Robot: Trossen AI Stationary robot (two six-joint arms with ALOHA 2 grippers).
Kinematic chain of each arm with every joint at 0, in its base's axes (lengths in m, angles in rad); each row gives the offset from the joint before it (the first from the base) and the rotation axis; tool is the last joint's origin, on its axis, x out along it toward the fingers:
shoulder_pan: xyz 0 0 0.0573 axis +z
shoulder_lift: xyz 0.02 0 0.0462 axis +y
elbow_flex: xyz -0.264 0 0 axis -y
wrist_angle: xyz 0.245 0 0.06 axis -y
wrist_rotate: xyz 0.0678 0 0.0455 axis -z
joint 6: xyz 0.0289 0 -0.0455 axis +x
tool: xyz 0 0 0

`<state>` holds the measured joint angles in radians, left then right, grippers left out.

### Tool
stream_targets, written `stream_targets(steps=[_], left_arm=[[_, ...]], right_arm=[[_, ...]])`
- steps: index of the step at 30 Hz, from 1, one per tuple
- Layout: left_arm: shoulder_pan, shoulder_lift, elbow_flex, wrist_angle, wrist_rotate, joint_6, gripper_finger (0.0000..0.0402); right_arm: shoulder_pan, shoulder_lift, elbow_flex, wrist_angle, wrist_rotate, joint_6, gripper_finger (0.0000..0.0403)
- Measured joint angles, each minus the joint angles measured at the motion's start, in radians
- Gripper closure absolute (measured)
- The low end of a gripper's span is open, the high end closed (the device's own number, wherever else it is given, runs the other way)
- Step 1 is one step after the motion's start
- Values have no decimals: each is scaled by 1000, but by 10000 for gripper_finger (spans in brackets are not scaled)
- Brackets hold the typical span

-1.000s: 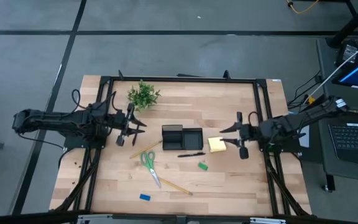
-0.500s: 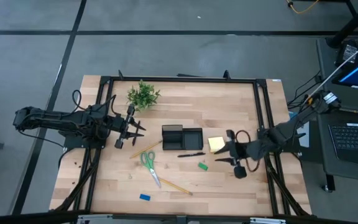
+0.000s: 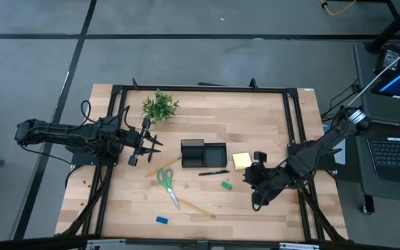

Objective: Pick and place office supplies into organizer
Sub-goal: Put the yellow sticky note into the black desk organizer

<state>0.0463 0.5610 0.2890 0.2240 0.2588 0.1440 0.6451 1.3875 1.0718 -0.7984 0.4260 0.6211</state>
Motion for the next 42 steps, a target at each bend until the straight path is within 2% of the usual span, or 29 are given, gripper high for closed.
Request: stream_targets(steps=[5,12,21,24,28,33,38,42], left_arm=[[0,0,0,-19,0,0,297],[0,0,0,-19,0,0,297],[0,0,0,-45,-2,10,288],[0,8,-1,-49,-42,13,274],[0,21,-1,-49,-113,-23,250],[0,31,-1,-49,-116,-26,233],[0,33,-1,-50,-116,-26,232],[0,33,-1,-49,-116,-26,233]], right_arm=[[-23,44,0,-41,0,53,295],[-60,85,0,-123,2,51,241],[-80,188,0,-120,2,-139,187],[-80,223,0,-120,2,-184,186],[-95,262,-1,-120,2,-153,190],[-111,321,-1,-119,2,-133,190],[-128,379,-1,-121,3,-133,191],[-148,416,-1,-121,46,-106,191]])
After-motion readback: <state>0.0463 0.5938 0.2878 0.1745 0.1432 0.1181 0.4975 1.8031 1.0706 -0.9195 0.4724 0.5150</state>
